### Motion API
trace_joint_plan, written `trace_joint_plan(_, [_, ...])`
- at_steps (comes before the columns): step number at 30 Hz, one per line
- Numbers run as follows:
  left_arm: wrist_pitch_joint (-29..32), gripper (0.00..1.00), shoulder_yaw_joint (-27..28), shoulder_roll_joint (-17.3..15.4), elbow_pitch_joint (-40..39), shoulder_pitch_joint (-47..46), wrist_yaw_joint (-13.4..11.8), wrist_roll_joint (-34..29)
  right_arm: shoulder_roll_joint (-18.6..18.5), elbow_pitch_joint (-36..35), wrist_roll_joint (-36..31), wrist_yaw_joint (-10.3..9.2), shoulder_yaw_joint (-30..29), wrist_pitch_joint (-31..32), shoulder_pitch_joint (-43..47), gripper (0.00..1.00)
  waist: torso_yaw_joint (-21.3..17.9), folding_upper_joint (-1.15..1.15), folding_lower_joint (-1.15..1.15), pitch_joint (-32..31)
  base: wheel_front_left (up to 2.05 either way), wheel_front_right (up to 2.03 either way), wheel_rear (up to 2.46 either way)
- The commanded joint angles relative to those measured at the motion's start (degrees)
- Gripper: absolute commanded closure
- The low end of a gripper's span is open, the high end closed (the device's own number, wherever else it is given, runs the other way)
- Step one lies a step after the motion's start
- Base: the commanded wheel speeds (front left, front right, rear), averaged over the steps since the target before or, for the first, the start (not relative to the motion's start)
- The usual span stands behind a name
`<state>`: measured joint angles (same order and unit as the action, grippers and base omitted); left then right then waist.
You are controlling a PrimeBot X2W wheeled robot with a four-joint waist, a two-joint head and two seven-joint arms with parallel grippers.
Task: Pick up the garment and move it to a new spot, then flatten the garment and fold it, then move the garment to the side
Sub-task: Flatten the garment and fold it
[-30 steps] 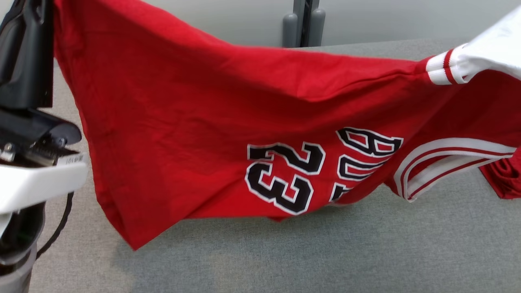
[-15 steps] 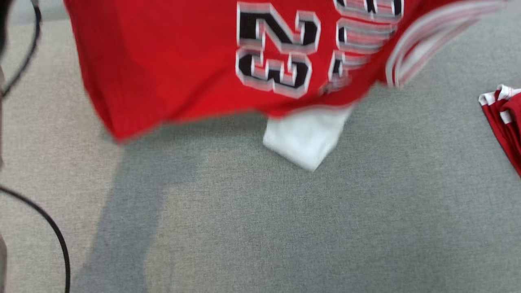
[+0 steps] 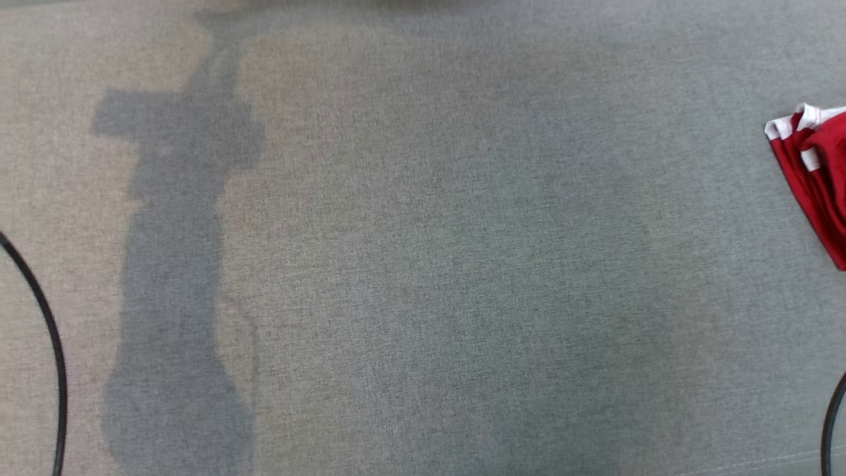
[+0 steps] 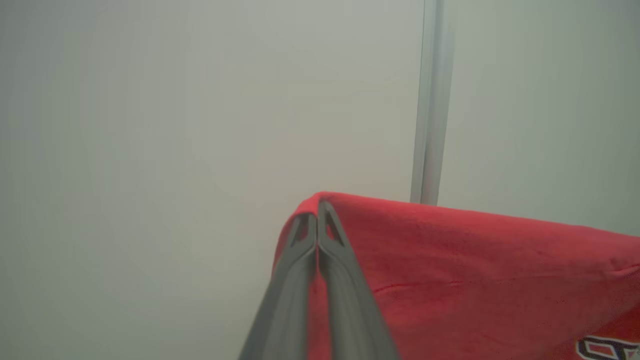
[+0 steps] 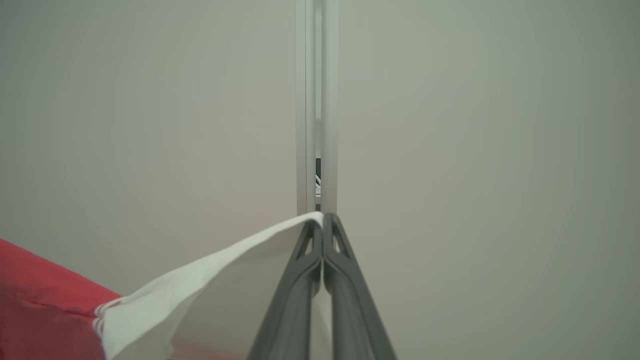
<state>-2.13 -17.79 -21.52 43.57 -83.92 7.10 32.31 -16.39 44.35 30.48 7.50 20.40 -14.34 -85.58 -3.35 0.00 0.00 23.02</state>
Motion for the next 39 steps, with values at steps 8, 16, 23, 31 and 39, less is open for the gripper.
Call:
trace_joint_plan(8, [-2.04,1.00,-7.26,1.62,1.42,12.29,0.33,11.32,-1.80,-0.90,9.71,-0.01,10.55,-0.98,9.58,1.00,1.30,0.00,0.00,2.98,0.00,0.00,0.00])
trace_joint_plan(16, [-9.43,1.00,-11.24,2.11,-1.21,30.00,0.34,17.47,-5.55,-6.74,20.63,-0.01,14.86,-0.98,29.52,1.00,2.70,0.00,0.00,0.59,0.00,0.00,0.00])
trace_joint_plan(23, [-12.21,1.00,-10.50,1.61,-3.91,46.88,0.07,20.39,-7.30,-14.77,28.19,-0.01,15.20,-0.99,49.66,1.00,2.39,0.00,0.00,-3.86,0.00,0.00,0.00])
trace_joint_plan(31, [-10.64,1.00,-10.25,-2.34,-12.50,65.27,-2.95,23.36,-11.27,-26.49,35.48,-0.01,14.56,0.33,68.62,1.00,1.66,0.00,0.00,-9.87,0.00,0.00,0.00])
trace_joint_plan(39, [-6.18,1.00,-7.94,-9.34,-32.61,79.46,-11.05,26.31,-17.52,-42.06,41.05,-0.01,9.47,7.07,84.27,1.00,1.88,0.00,0.00,-13.81,0.00,0.00,0.00])
